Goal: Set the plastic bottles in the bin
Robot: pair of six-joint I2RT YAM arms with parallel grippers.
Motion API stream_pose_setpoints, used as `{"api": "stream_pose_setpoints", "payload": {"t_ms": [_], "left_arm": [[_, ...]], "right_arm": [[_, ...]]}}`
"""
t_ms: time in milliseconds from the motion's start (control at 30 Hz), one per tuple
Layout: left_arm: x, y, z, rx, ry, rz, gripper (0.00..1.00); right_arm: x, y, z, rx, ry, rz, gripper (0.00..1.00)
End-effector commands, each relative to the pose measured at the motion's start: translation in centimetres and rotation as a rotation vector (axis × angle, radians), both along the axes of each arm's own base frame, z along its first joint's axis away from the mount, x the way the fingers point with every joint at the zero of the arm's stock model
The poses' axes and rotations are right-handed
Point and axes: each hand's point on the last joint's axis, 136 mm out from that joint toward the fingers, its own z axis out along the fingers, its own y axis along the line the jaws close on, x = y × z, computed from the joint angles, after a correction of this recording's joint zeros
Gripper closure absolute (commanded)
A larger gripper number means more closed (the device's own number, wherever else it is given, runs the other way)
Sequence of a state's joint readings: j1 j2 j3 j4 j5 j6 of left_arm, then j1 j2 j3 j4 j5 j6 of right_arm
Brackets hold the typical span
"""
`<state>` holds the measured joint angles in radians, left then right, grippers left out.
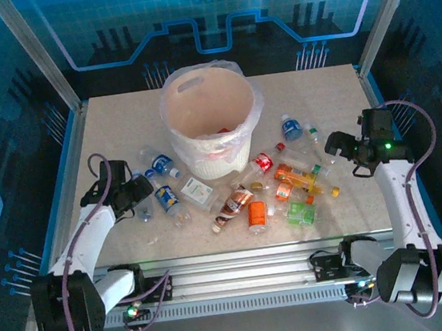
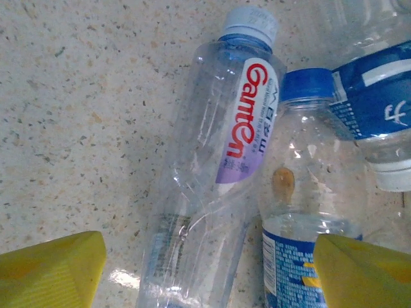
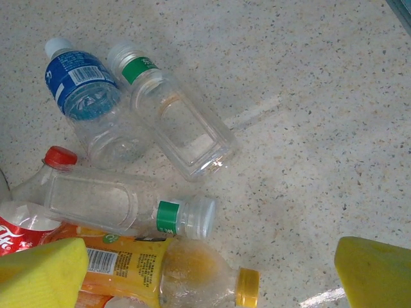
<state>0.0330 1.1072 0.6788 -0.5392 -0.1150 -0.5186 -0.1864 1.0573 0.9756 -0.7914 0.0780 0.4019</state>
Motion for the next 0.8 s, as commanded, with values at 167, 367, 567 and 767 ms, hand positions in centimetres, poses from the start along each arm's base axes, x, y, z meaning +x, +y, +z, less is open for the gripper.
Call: {"api": "stream_pose_setpoints", "payload": {"t_ms": [167,367,567,767], "left_arm": [[1.4,0.1,-2.0,-0.107,-0.028,0.055,0.17],[1.6,0.7,-3.3,-0.118,-0.006,0.097,0.18],[1.3,1.5,-4.6,-0.13,0.017,0.16,0.23],[0.9,2.0,-5.8,-0.118,0.047,0.206,0.26]], "right_arm": [[-0.3,-0.4,-0.4,0.007,0.0,-0.035,0.0],[-0.4,-0.5,-0.4,0.005,0.003,-0.035,0.0],[-0.6,-0.4,-0.4,0.006,0.002,-0.036,0.0],[-0.6,-0.5,-0.2,0.001,-0.001,-0.034,0.0]]}}
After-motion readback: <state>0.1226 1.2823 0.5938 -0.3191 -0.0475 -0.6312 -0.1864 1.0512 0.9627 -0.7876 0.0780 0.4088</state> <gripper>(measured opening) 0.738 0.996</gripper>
